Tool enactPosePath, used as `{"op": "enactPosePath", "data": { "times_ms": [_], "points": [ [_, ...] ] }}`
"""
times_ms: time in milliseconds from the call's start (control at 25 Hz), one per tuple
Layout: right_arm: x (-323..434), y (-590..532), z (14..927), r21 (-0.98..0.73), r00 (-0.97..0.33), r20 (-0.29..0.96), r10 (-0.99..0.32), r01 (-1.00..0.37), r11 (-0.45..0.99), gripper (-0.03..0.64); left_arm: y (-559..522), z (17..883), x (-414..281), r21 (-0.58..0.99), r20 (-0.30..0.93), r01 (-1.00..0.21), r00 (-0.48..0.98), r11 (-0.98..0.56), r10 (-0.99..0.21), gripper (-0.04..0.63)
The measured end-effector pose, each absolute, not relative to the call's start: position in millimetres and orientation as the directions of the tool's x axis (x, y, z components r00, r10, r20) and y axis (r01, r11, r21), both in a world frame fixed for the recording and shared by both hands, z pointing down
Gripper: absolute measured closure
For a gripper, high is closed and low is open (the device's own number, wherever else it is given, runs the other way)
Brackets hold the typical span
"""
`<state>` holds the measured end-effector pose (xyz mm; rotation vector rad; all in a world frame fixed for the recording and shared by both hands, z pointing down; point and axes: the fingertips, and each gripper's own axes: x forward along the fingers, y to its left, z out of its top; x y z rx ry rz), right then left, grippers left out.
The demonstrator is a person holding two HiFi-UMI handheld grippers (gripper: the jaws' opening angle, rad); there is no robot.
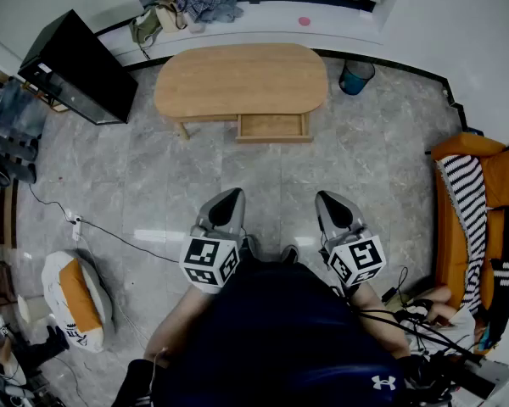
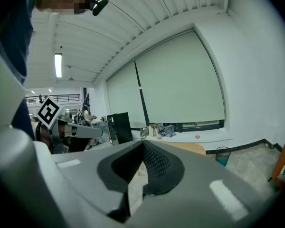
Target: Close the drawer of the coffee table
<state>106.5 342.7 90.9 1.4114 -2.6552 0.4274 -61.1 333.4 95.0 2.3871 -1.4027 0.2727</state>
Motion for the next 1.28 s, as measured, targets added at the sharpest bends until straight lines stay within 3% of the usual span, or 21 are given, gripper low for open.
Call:
{"op": "enactPosePath", "data": {
  "times_ms": [480,1040,1280],
  "points": [
    [81,332,92,-0.212,-0.543,0.221,-0.81,-0.838,0.503,0.615,323,98,-89,0.209,0.341,-0.864,0.504,-0.459,-0.794,0.594],
    [33,315,110,-0.133,-0.418,0.3,-0.858,-0.909,0.396,0.614,313,126,-182,0.225,0.354,-0.847,0.531,-0.481,-0.77,0.593],
    [25,312,117,-0.114,-0.41,0.328,-0.851,-0.911,0.396,0.615,300,137,-189,0.246,0.367,-0.838,0.545,-0.487,-0.754,0.592]
  ]
}}
